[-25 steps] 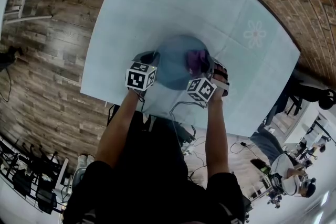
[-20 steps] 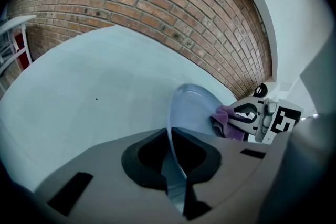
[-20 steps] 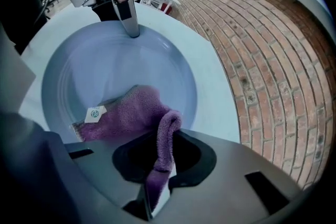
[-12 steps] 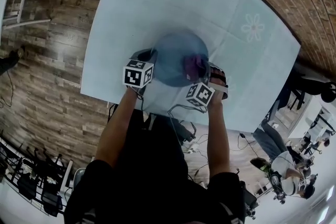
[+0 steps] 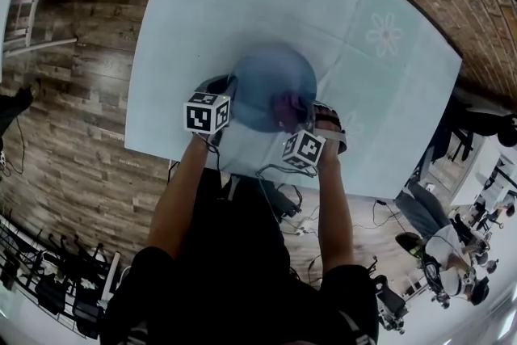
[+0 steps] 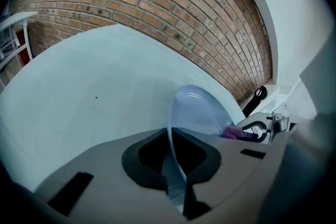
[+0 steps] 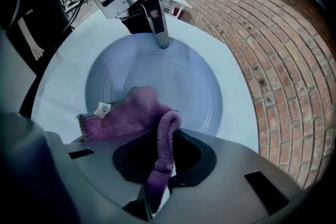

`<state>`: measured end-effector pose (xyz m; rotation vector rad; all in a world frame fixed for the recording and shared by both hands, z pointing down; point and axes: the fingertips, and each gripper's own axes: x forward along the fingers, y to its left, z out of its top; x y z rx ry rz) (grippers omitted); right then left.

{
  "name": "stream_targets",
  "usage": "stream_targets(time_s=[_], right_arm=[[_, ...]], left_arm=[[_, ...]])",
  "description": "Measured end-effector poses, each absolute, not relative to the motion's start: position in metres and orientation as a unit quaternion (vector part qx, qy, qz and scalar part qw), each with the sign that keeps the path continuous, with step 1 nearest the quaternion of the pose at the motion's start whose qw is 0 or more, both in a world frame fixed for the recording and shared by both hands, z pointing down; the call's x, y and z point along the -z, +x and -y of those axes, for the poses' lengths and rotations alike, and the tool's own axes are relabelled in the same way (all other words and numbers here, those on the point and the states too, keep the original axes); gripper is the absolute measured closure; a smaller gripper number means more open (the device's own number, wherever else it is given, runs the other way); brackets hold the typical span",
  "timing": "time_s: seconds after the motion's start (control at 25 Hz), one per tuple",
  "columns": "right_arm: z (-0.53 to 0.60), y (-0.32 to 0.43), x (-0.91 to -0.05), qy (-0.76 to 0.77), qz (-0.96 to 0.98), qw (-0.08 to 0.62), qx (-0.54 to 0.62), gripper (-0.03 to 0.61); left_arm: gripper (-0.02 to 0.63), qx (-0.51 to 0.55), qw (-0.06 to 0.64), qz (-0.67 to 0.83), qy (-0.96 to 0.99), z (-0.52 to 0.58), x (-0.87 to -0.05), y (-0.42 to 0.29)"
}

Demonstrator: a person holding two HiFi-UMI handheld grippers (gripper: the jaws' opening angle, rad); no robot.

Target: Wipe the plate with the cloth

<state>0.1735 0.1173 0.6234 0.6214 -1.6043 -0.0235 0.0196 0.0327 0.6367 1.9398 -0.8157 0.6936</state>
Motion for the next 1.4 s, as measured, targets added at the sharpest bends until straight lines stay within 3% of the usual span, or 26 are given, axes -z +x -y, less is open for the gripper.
stream_targets(time_s=[0.6, 1.4], right_arm=[[-0.146, 0.126, -0.627, 0.243, 0.754, 0.608, -0.041, 0.514], [-0.142, 0.047, -0.629, 0.181, 0.805, 0.565, -0.008, 0.515]], left_arm=[[0.565, -0.277, 0.449, 0.325, 0.785, -0.034, -0.638, 0.020], [0.566, -0.277, 0.451, 0.320, 0.786, -0.033, -0.638, 0.024]])
